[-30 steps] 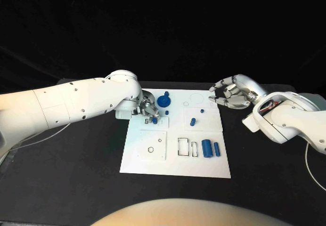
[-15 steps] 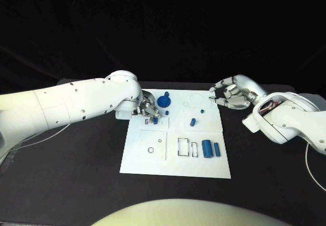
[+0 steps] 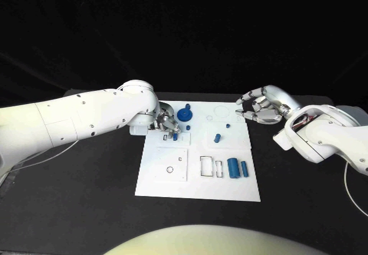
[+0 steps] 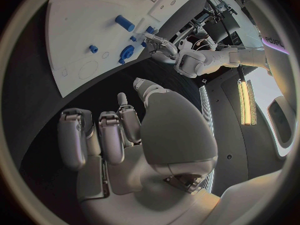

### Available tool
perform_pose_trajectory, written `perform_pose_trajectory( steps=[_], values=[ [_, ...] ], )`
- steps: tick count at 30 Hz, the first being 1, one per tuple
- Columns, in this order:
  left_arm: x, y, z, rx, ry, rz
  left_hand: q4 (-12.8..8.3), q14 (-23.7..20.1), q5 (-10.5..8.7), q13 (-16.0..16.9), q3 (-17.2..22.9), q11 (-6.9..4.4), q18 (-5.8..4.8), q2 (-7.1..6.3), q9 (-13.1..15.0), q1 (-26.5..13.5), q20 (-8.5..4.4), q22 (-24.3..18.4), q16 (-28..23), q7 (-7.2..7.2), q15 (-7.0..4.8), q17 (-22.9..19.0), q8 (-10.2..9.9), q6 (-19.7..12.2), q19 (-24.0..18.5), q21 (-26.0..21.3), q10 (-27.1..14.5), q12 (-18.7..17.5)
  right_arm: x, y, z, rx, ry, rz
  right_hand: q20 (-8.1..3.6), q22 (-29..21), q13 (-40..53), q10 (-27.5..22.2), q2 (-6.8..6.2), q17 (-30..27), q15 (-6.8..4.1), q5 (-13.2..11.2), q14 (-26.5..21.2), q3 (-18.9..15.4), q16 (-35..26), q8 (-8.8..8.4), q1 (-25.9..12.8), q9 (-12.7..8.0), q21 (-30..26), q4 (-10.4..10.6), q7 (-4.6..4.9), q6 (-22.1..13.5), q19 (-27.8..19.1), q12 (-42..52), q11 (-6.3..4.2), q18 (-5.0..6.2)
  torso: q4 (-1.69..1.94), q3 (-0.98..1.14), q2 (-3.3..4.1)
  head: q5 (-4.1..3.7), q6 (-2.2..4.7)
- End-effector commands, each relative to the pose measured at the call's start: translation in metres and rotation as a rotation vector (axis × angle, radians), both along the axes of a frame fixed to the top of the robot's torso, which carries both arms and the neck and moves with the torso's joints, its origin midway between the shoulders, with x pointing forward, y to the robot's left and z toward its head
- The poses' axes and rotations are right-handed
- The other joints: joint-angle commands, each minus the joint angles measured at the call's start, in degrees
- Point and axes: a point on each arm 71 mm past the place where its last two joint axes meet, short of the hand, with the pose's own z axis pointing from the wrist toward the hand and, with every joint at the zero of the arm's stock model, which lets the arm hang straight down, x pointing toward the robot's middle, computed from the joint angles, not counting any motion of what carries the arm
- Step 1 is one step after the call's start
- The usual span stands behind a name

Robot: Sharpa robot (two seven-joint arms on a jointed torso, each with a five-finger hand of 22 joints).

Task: Assemble the parts on the task board

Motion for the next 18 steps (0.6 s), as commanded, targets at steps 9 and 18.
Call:
perform_pose_trajectory(
  steps=[9, 18],
  values=[
    [0.0, 0.003, 0.03, -0.174, -0.061, 0.063, 1.25, 6.13, 0.18, -8.97, -4.2, 1.37, 0.1, -3.79, -0.03, 1.58, -0.14, 3.2, 0.2, 1.57, 0.43, 15.09, -2.05, -5.04, 0.05, -1.7, -5.71, -7.12, 0.0, 0.0, -0.004, -0.01, 0.005, 0.012, -0.54, 9.65, 3.5, -0.11, -0.3, 12.46, -0.23, -0.2, 5.27, 0.1, -0.25, 0.35, -0.46, -0.08, -0.34, 0.25, -0.05, -0.18, 2.08, -0.23, -0.16, 0.6, 0.14, 0.07, -0.1, -0.29, 0.96],
    [0.013, 0.026, 0.06, -0.218, -0.178, 0.13, 4.05, 5.25, 0.46, -22.06, -10.29, 5.2, 1.33, -6.93, -4.75, 9.84, 2.78, -2.46, -1.33, 5.85, 3.74, 12.47, -9.06, -13.56, -2.74, -5.47, -15.41, -17.12, 0.001, -0.001, -0.007, -0.011, 0.011, 0.008, -0.55, 9.66, 3.54, -0.07, -0.28, 12.44, -0.23, -0.28, 5.27, 0.13, -0.26, 0.39, -0.5, -0.09, -0.33, 0.29, -0.06, -0.2, 2.09, -0.19, -0.16, 0.6, 0.08, 0.09, 0.0, -0.32, 2.37]
  ],
)
